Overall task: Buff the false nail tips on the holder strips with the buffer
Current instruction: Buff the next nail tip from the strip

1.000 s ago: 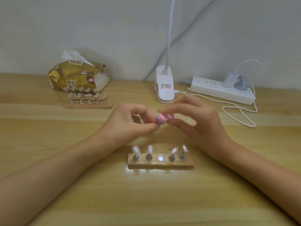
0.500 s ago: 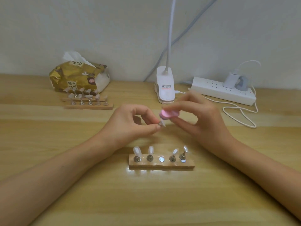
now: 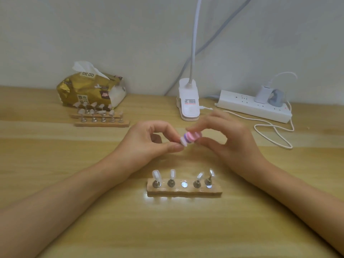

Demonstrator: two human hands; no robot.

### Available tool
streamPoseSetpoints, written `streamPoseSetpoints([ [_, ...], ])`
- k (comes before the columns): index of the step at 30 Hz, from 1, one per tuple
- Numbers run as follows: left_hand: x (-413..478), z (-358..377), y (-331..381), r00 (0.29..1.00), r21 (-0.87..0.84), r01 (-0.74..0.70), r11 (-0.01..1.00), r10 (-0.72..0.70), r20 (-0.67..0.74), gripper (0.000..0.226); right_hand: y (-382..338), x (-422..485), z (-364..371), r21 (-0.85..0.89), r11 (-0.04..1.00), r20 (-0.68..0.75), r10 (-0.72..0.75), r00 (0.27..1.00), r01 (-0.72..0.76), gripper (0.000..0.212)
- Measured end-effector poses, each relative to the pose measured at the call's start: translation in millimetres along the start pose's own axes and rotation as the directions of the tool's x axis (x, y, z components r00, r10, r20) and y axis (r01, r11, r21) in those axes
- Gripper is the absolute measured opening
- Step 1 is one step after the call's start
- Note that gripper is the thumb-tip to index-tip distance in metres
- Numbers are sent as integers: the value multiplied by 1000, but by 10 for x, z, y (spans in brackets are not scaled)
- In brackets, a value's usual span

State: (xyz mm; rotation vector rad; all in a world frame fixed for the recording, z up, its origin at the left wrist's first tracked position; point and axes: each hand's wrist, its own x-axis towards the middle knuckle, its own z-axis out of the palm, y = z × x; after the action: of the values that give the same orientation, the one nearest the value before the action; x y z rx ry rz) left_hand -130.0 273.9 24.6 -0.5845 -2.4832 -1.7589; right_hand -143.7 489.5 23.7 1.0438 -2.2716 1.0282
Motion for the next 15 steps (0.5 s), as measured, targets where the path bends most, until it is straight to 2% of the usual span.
streamPoseSetpoints([
  [2, -2, 3, 4, 1000, 0, -3, 1000, 3, 7, 13, 5, 2, -50, 6, 1000, -61, 2, 998, -2, 14],
  [5, 2, 1, -5, 1000, 9, 5, 1000, -4, -11, 15, -54, -29, 64, -25, 991, 5, -128, 992, 128, 16],
  [8, 7, 0, -11, 1000, 7, 12, 1000, -12, -15, 17, 32, 4, -4, -25, 1000, 6, 7, 1000, -7, 14],
  [10, 10, 10, -4, 1000, 6, 7, 1000, -7, -4, 20, 33, -2, -30, -23, 999, -58, -23, 998, 21, 13],
  [12, 10, 12, -2, 1000, 22, 6, 1000, -6, -1, 23, -3, -21, 42, -22, 995, -9, -97, 995, 97, 13],
  [14, 15, 5, -7, 1000, 33, 8, 999, -9, 3, 25, 21, -9, 54, -18, 999, 47, -33, 998, 34, 13],
  [15, 16, 6, -4, 1000, 29, 12, 1000, -12, 6, 24, 36, 3, 23, -22, 1000, 28, 12, 1000, -11, 13],
])
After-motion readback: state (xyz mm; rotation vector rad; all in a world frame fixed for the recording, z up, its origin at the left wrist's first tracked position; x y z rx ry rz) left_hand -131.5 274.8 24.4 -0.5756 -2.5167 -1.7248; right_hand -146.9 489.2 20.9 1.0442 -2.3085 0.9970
